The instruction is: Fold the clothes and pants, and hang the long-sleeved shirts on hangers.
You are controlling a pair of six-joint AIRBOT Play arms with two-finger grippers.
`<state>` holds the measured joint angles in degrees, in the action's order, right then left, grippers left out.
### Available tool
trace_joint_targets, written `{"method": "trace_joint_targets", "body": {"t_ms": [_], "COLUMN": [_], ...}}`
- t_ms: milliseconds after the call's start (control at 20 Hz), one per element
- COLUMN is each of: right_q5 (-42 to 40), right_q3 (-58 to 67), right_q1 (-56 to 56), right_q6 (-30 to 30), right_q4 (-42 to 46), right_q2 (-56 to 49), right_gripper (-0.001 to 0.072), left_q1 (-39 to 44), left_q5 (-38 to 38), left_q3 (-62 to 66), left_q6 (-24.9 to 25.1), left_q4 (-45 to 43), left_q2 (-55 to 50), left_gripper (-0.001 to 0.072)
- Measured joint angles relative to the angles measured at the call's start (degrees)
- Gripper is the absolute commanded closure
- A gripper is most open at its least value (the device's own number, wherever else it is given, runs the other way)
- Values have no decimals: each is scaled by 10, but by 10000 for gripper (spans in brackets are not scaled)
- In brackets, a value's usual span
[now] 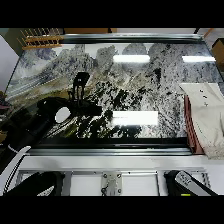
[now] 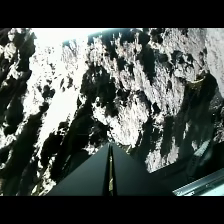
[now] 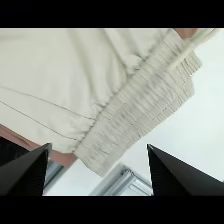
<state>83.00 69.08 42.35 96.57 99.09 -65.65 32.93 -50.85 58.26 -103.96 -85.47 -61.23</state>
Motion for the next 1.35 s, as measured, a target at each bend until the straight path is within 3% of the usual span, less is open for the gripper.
{"method": "trace_joint_targets", "body": {"t_ms": [150, 450, 750, 800, 900, 1350], "right_q5": [-51, -106, -113, -115, -115, -110], "right_q3": [10, 9, 5, 5, 4, 4], "right_q1": [-1, -76, -259, -282, -317, -360], "right_q6": [-30, -174, -223, -227, -229, -233], "right_q4": [-78, -384, -476, -480, -486, -492], "right_q2": [47, 114, 114, 112, 109, 105], "right_gripper": [74, 75, 80, 217, 679, 687], "left_q1": [0, 0, 0, 0, 0, 0], "left_q5": [0, 0, 0, 0, 0, 0], "left_q3": [0, 0, 0, 0, 0, 0], "left_q6": [0, 0, 0, 0, 0, 0], "left_q4": [0, 0, 0, 0, 0, 0], "left_q2": [0, 0, 0, 0, 0, 0], "left_gripper": [702, 702, 702, 702, 702, 702]}}
